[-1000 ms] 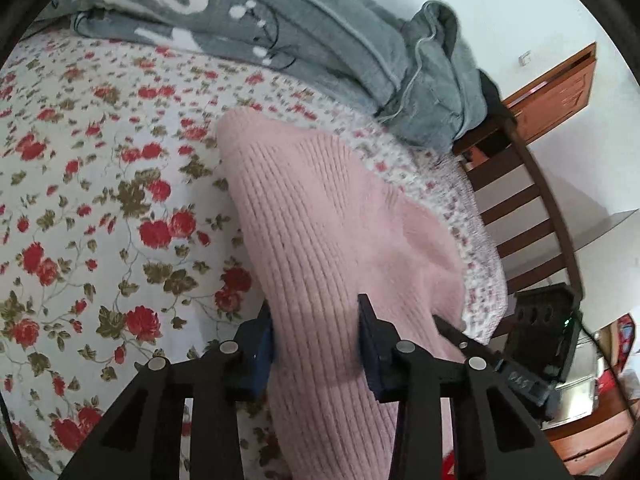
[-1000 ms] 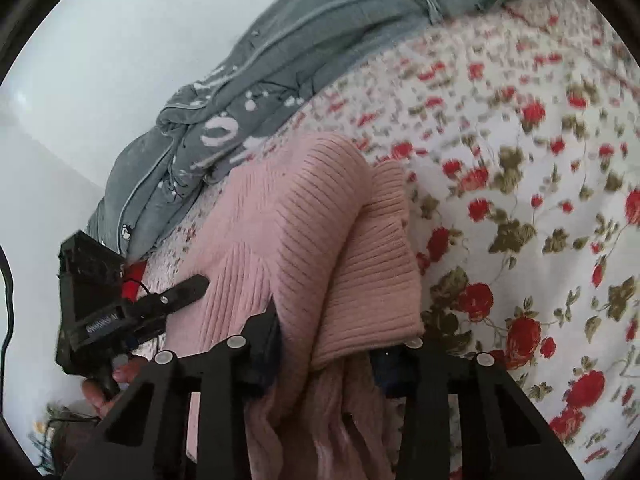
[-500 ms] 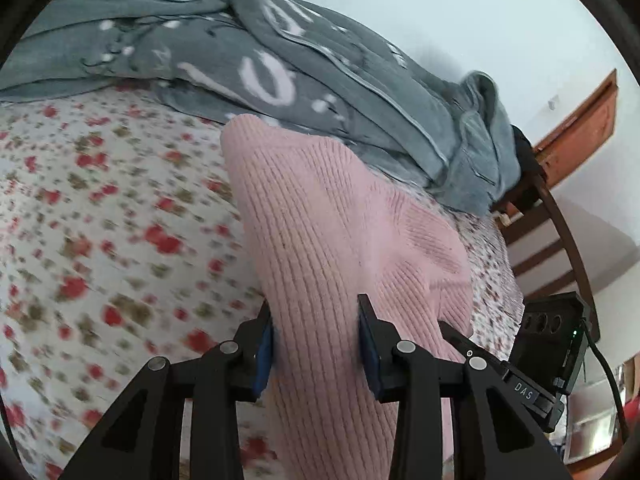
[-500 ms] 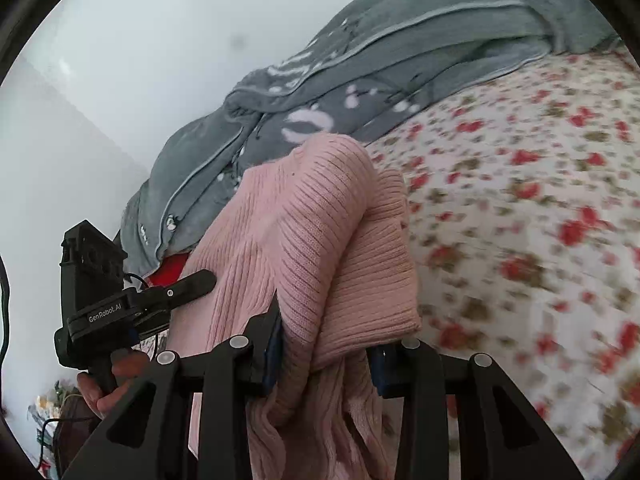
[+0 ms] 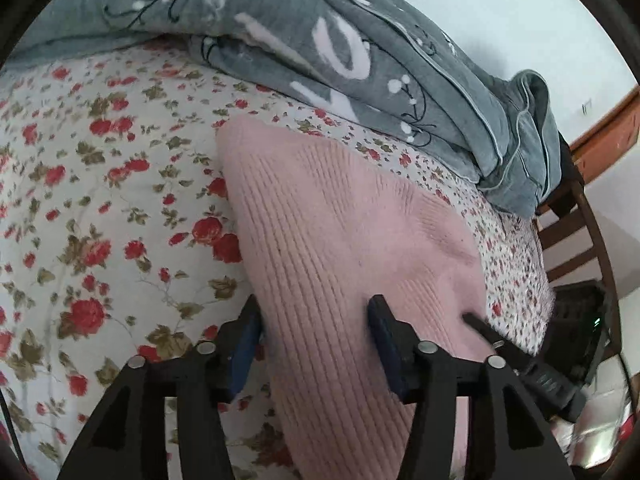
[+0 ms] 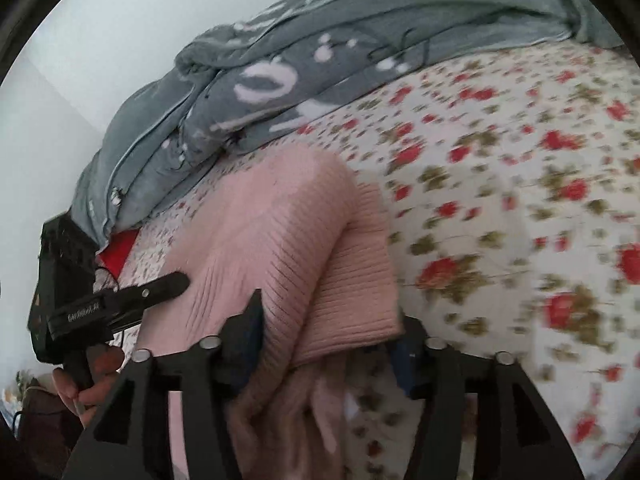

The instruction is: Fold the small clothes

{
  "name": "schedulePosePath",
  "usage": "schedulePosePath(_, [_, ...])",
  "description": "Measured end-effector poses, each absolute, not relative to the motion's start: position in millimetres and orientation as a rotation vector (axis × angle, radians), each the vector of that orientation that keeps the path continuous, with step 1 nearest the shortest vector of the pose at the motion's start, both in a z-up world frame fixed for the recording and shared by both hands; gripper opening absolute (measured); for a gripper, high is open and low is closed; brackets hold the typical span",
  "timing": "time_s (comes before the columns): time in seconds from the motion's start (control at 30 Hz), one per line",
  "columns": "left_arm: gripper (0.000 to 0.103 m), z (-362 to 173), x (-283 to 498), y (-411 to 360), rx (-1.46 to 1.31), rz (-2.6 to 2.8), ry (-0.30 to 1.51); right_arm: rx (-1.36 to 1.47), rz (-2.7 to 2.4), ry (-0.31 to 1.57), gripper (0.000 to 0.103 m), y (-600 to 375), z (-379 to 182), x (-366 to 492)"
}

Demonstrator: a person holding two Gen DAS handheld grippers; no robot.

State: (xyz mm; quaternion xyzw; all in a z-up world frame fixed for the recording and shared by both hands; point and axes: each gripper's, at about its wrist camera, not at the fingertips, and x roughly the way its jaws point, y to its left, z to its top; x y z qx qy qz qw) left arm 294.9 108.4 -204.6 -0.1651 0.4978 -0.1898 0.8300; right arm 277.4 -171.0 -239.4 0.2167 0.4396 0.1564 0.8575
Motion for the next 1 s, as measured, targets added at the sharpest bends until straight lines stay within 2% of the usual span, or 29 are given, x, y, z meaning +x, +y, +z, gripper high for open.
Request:
schedulePosePath(0.3, [0.059, -193.2, 270.1, 133.7, -0.389, -0.375, 1.048, 0.46, 0.304, 0.87, 0.057, -191.1, -199.8, 238.3])
schedulePosePath(0.5, [0.06, -182.1, 243.6, 145.1, -0.406, -0.364, 1.025, 0.414, 0.378, 0.893, 0.057, -147.4, -201.9, 244.6])
schedulePosePath(0.53, [0.06, -180.9, 239.3, 147.3, -0.413, -0.364, 1.022, 0.407, 0.379, 0.907, 0.055, -139.7, -207.6, 248.6])
schedulePosePath(0.63, [0.06, -177.9, 226.3, 153.0, -0.419, -0.365, 1.017, 0.32, 0.334, 0.898, 0.022, -124.5, -222.0, 253.0])
schedulePosePath(0.67, [0.06, -177.5, 221.6, 155.6, -0.422, -0.366, 1.015, 0.3, 0.349, 0.879, 0.02, -123.1, -221.6, 251.8])
schedulePosePath(0.83, [0.06, -175.8, 203.0, 169.1, -0.445, -0.366, 0.989, 0.421, 0.406, 0.717, 0.018, -153.2, -195.2, 211.3])
schedulePosePath(1.0, [0.06, -178.2, 204.3, 167.7, -0.471, -0.368, 1.0, 0.339, 0.322, 0.825, 0.02, -144.3, -240.8, 216.1])
